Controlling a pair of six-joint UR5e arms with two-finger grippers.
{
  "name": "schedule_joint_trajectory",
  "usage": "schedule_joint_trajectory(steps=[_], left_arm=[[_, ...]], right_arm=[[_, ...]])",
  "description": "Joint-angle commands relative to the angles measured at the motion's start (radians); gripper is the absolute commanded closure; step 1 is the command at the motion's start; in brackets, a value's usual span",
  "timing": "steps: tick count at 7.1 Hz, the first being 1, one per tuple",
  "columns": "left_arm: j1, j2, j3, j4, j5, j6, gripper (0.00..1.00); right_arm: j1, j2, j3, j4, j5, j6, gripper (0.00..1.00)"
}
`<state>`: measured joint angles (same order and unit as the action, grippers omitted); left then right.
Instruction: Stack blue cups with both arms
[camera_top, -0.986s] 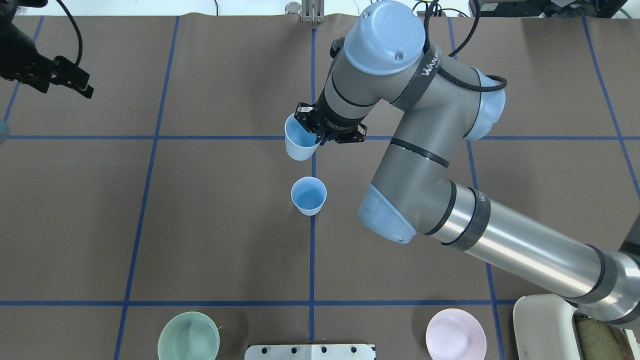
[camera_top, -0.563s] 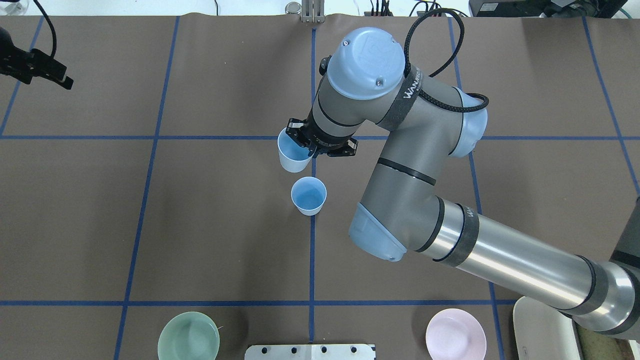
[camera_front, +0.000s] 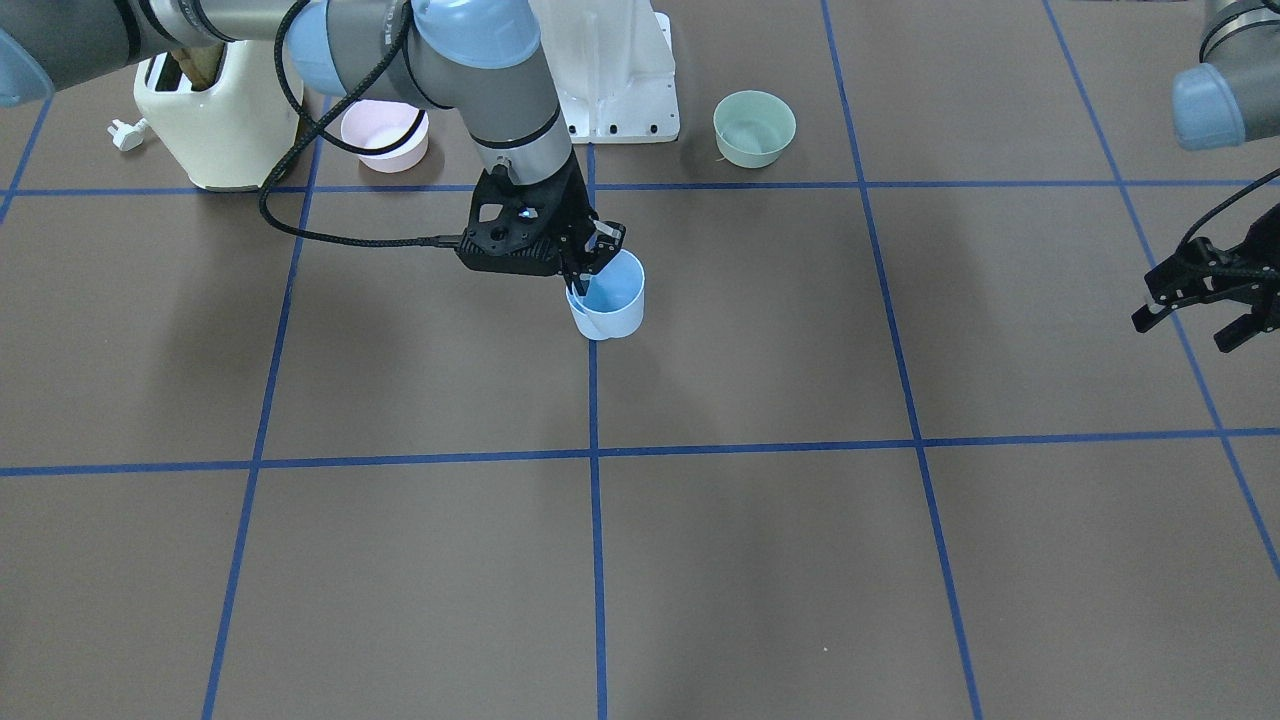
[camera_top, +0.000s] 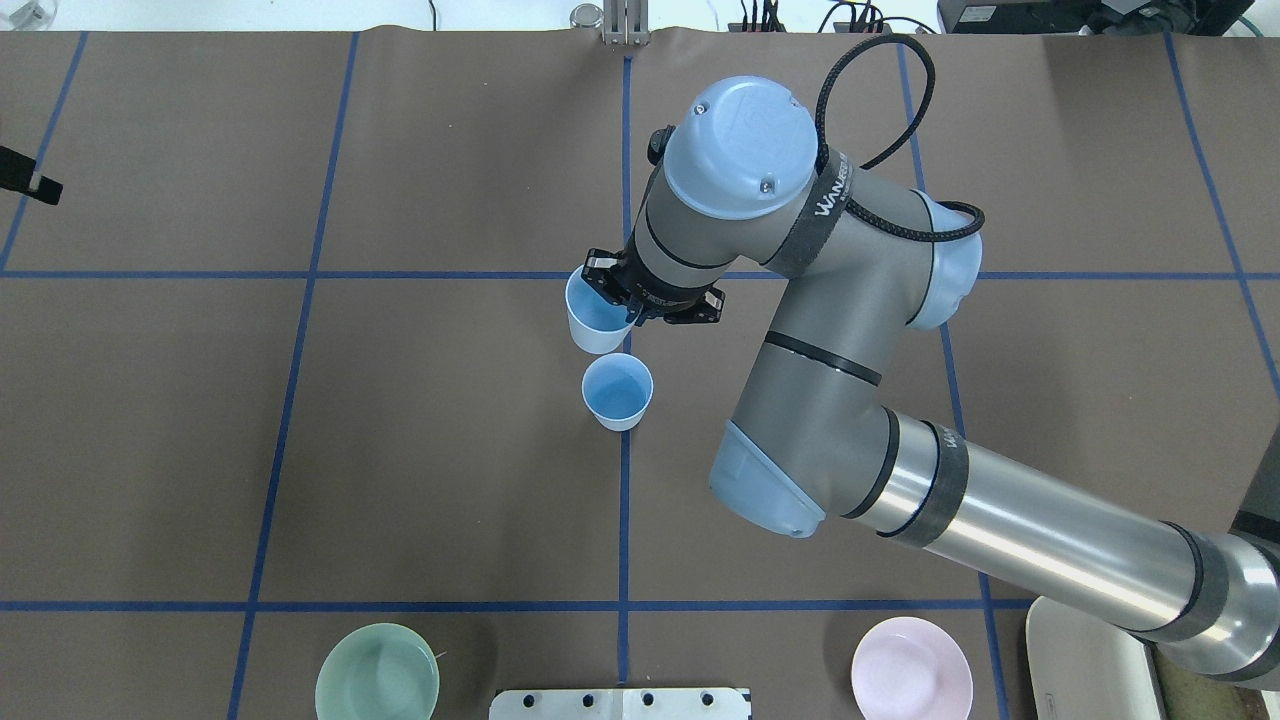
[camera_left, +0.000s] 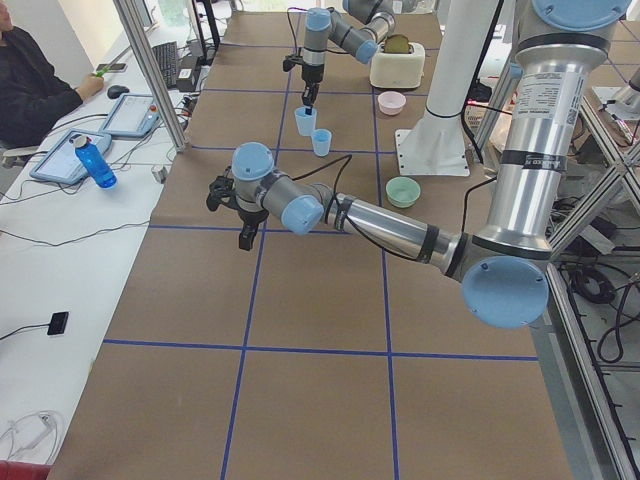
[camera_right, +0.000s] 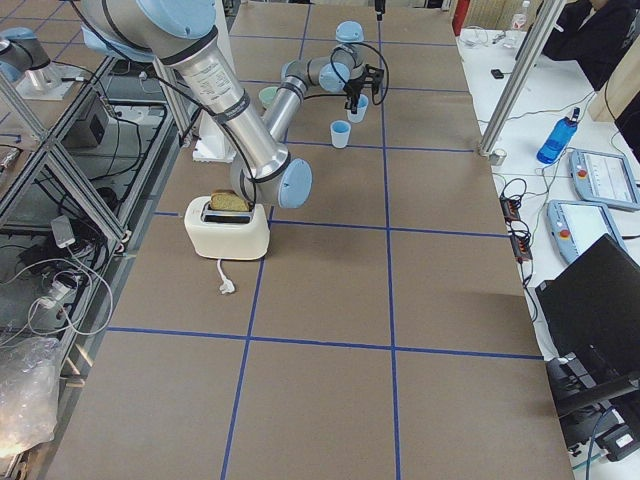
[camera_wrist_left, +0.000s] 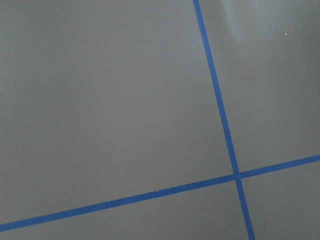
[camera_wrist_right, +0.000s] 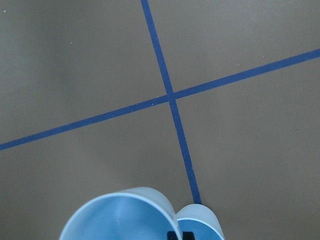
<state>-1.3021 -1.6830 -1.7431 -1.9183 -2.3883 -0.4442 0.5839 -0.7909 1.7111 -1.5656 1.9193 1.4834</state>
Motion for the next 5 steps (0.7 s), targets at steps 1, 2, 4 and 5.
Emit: schedule_joint_trajectory(steps=[1, 2, 4, 5], left_arm=[[-0.006, 0.049, -0.018, -0.037, 0.001, -0.005, 0.02], [-0.006, 0.049, -0.021, -0.037, 0.001, -0.007, 0.02], [-0.005, 0.049, -0.023, -0.037, 0.004, -0.008, 0.02], [-0.005, 0.049, -0.021, -0.037, 0.004, -0.008, 0.02]], right_arm=[[-0.034, -0.05, 0.051, -0.002, -0.041, 0.002, 1.0], [-0.054, -0.06, 0.068, -0.005, -0.058, 0.005, 1.0], [-0.079, -0.064, 0.079, -0.005, -0.08, 0.029, 1.0], [-0.087, -0.065, 0.081, -0.005, -0.083, 0.029, 1.0]])
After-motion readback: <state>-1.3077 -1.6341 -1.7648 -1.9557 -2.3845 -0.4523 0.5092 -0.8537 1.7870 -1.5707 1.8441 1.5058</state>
